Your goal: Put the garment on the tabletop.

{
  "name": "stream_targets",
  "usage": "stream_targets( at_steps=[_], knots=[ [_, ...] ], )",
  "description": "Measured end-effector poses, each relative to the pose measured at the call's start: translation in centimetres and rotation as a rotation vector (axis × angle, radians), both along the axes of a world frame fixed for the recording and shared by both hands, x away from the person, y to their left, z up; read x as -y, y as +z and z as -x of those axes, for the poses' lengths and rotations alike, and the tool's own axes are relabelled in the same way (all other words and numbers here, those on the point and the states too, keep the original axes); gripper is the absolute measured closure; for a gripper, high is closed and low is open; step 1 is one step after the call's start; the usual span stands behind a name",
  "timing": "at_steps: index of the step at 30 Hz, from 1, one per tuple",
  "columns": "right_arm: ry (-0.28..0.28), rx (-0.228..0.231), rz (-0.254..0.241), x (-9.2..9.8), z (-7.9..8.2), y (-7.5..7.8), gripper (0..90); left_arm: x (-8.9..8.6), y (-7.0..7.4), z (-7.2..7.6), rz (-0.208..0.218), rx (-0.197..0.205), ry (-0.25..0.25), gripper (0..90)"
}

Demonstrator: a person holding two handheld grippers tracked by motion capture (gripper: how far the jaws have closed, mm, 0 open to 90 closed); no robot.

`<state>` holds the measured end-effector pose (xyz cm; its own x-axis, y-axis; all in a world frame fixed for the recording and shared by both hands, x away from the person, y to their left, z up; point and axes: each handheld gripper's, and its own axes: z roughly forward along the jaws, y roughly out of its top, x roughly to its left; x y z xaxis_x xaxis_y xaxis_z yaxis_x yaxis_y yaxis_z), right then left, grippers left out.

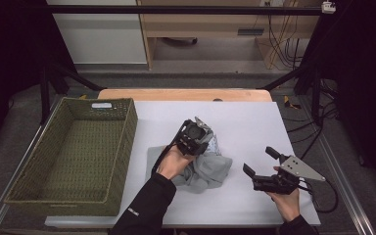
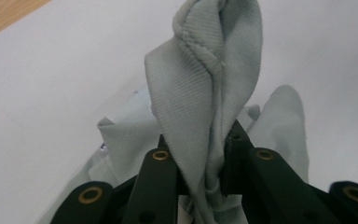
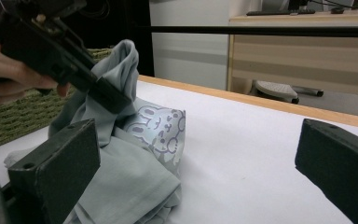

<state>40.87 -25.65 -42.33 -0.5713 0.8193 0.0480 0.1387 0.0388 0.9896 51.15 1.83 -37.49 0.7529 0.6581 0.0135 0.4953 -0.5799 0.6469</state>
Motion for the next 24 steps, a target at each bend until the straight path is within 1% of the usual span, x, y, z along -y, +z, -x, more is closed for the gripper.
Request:
stream_targets(
  at_steps=[1,2,3,4,5,6,7,8,9,10,11,12,13,14,15,16,17,18,19,20,21,22,23,24],
  knots=[
    [0.000,0.000,0.000,0.0,0.0,0.0,0.3,0.0,0.0,0.0,0.000,0.000,0.000,75.1],
    [0.002,0.001,0.000,0.0,0.0,0.0,0.4,0.0,0.0,0.1,0.006,0.002,0.003,75.1],
    [0.000,0.000,0.000,0.0,0.0,0.0,0.3,-0.1,0.2,0.2,0.016,0.007,0.005,71.0],
    [0.001,0.004,0.001,0.0,-0.1,0.0,0.3,-0.1,0.5,0.3,0.036,0.017,0.012,56.4],
    [-0.001,0.003,0.001,0.0,-0.1,0.0,0.3,-0.4,1.5,0.5,0.062,0.033,0.000,48.7],
    [-0.002,0.001,-0.003,0.0,-0.1,0.0,0.3,-0.4,1.9,0.6,0.069,0.041,-0.001,42.3],
    [-0.004,-0.002,-0.002,0.1,-0.1,0.0,0.3,-0.5,2.6,0.8,0.073,0.070,-0.002,36.6],
    [-0.009,-0.007,-0.009,0.1,-0.1,0.0,0.3,-0.5,2.6,0.8,0.073,0.070,-0.002,33.2],
    [-0.011,-0.007,-0.007,0.1,-0.1,0.0,0.3,-0.7,3.6,1.2,0.072,0.105,-0.009,30.0],
    [-0.012,-0.010,-0.006,0.1,0.0,0.1,0.3,-0.7,4.2,1.5,0.089,0.124,-0.005,26.5],
    [-0.009,-0.009,-0.011,0.1,0.0,0.1,0.3,-0.8,4.7,1.7,0.110,0.136,0.001,24.5],
    [-0.009,-0.009,-0.011,0.1,0.0,0.1,0.3,-0.8,4.7,1.7,0.110,0.136,0.001,22.2],
    [-0.002,-0.004,-0.004,0.2,-0.1,0.1,0.3,-1.0,5.1,1.9,0.125,0.141,0.004,19.7],
    [-0.004,-0.006,-0.003,0.1,-0.1,0.0,0.3,-1.5,5.8,2.2,0.150,0.176,0.024,18.5],
    [-0.003,-0.006,-0.002,0.1,-0.2,0.0,0.3,-1.5,5.8,2.2,0.150,0.176,0.024,17.4],
    [-0.002,-0.007,-0.001,0.1,-0.2,0.0,0.3,-2.1,6.1,2.5,0.180,0.193,0.037,16.2],
    [-0.002,-0.007,-0.001,0.1,-0.2,0.0,0.3,-2.1,6.1,2.5,0.180,0.193,0.037,15.7],
    [-0.003,-0.006,-0.002,0.1,-0.2,0.0,0.3,-2.6,6.2,2.7,0.199,0.211,0.046,15.2],
    [-0.002,-0.005,-0.001,0.1,-0.2,0.0,0.3,-3.5,6.1,3.1,0.233,0.231,0.055,14.4],
    [0.000,-0.005,-0.001,0.1,-0.2,0.0,0.3,-3.8,6.1,3.4,0.242,0.244,0.059,13.8],
    [-0.001,-0.005,-0.002,0.1,-0.2,0.0,0.3,-3.8,6.1,3.4,0.242,0.244,0.059,13.3],
    [-0.001,-0.005,-0.002,0.1,-0.2,0.0,0.3,-4.2,5.9,3.8,0.249,0.265,0.063,13.3],
    [0.000,-0.006,-0.001,0.1,-0.2,0.0,0.3,-5.3,5.6,4.6,0.286,0.298,0.070,12.1],
    [-0.001,-0.007,-0.001,0.0,-0.2,0.0,0.3,-5.3,5.6,4.6,0.286,0.298,0.070,11.6]
  ],
)
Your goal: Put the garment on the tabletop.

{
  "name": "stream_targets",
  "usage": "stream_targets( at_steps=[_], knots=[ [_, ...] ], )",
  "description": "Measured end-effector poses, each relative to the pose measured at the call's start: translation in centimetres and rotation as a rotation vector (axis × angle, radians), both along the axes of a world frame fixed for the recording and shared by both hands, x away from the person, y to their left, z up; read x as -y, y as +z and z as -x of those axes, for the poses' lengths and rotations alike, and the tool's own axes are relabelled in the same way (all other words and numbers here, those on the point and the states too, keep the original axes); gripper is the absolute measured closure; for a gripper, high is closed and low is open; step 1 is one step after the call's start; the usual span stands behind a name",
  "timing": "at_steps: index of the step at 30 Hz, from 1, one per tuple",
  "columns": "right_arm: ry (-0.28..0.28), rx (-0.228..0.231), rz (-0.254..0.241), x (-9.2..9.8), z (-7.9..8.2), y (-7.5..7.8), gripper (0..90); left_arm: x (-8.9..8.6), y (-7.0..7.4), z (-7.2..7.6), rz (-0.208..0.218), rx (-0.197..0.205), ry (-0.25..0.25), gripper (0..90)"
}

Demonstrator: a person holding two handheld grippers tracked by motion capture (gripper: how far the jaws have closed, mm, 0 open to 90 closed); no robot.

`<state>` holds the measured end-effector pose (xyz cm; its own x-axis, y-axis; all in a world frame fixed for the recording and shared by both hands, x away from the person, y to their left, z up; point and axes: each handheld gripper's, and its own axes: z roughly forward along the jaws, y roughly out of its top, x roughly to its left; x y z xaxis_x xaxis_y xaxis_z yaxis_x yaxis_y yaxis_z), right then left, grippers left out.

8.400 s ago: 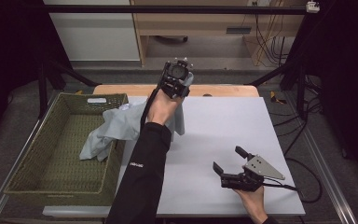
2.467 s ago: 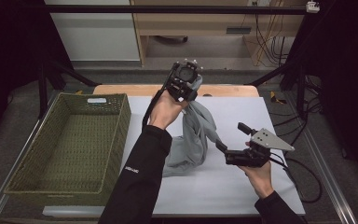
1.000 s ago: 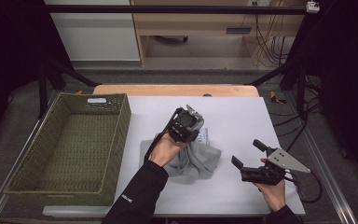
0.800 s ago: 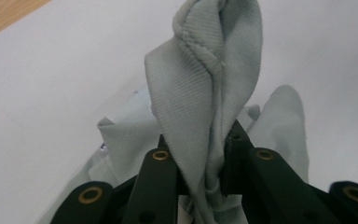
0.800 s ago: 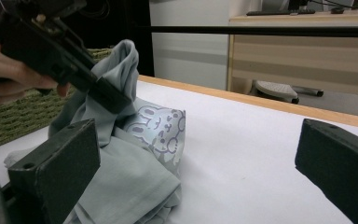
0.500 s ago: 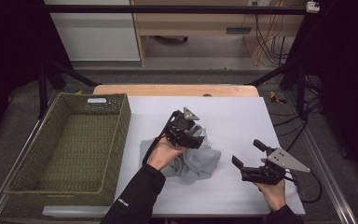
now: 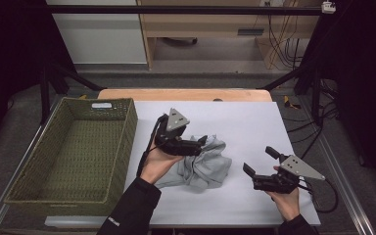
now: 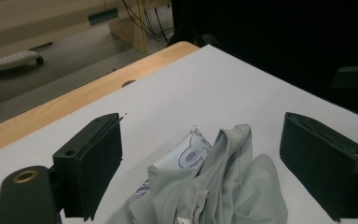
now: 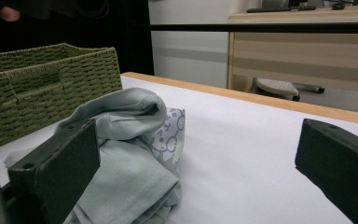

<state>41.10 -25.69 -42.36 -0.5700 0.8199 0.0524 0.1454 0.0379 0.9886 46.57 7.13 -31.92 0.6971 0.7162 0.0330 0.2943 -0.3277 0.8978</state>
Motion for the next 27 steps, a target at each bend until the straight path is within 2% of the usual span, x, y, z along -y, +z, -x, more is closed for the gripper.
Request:
stream_targets(
  at_steps=[2,4,6,7,10,13,16,17,20,25,27],
  knots=[
    [0.002,-0.003,-0.002,0.0,0.0,0.0,0.3,-1.0,-0.5,0.8,0.044,0.028,0.005,11.4],
    [0.003,-0.001,-0.002,0.0,0.0,0.0,0.3,-1.7,-1.0,1.3,0.077,0.038,0.006,11.1],
    [0.002,-0.008,-0.007,-0.1,0.1,0.0,0.3,-2.8,-2.0,2.2,0.112,0.059,0.004,10.7],
    [0.001,-0.009,-0.006,-0.1,0.1,0.0,0.3,-2.8,-2.0,2.2,0.112,0.059,0.004,10.6],
    [0.003,-0.004,-0.006,-0.1,0.0,-0.1,0.3,-3.7,-3.3,3.0,0.131,0.072,0.010,9.8],
    [0.000,-0.004,-0.005,-0.1,0.1,-0.1,0.3,-4.8,-5.0,4.0,0.174,0.074,0.015,9.4],
    [-0.004,-0.010,-0.004,-0.1,0.1,-0.1,0.3,-5.2,-5.7,4.5,0.191,0.081,0.017,8.9],
    [0.002,-0.003,0.000,0.0,0.1,-0.2,0.3,-5.6,-6.4,4.9,0.194,0.085,0.019,8.6],
    [0.002,-0.010,-0.002,0.0,0.1,-0.2,0.3,-5.8,-7.0,5.3,0.198,0.088,0.026,8.2],
    [0.000,-0.016,-0.005,0.0,0.1,-0.4,0.3,-6.3,-7.9,5.5,0.193,0.095,0.028,6.3],
    [0.000,-0.014,-0.002,0.1,0.1,-0.4,0.3,-6.6,-8.2,5.7,0.187,0.114,0.034,5.9]
  ],
)
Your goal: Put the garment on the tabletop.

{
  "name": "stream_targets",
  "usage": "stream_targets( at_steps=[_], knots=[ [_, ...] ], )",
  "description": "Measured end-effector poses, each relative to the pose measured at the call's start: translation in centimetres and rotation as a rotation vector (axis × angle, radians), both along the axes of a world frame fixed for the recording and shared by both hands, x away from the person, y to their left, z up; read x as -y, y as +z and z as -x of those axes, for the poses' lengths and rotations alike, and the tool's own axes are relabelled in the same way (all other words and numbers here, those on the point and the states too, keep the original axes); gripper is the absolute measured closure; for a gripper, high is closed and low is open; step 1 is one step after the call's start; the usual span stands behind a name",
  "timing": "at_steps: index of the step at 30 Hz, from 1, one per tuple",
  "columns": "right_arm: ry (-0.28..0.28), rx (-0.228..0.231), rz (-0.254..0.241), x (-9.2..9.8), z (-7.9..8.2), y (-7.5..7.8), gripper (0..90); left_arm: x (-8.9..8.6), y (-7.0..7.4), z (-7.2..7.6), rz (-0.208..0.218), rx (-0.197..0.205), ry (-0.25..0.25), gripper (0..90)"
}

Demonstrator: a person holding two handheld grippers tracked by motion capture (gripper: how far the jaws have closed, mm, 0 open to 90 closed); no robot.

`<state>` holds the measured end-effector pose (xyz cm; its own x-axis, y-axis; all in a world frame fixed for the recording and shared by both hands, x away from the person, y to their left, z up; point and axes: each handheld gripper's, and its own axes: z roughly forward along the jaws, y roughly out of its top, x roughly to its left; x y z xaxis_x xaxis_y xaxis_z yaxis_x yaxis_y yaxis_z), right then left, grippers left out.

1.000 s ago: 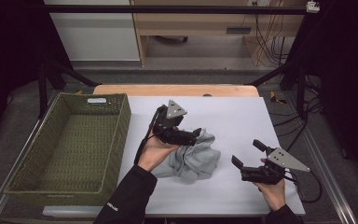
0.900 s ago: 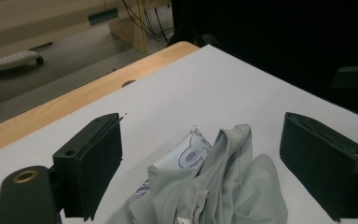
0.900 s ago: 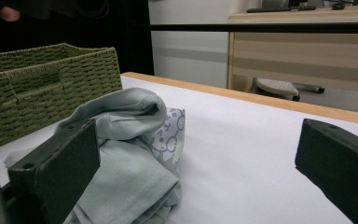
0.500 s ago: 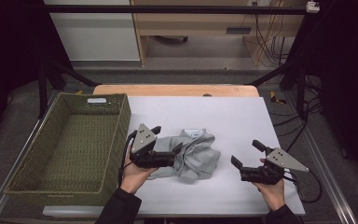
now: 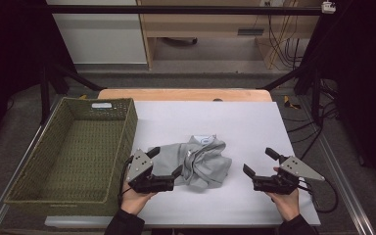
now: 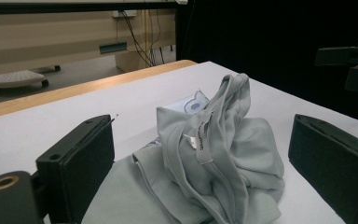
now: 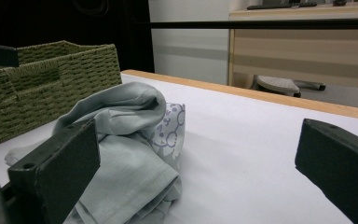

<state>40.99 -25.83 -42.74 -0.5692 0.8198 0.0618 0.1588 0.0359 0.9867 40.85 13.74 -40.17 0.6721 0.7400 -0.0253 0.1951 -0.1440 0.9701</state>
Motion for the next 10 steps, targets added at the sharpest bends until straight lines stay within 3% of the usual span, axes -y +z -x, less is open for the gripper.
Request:
stream_targets(
  at_steps=[10],
  knots=[
    [0.008,-0.017,-0.011,-0.09,0.09,-0.09,0.3,-0.16,-0.66,-0.24,-0.015,-0.002,0.009,4.3]
  ],
)
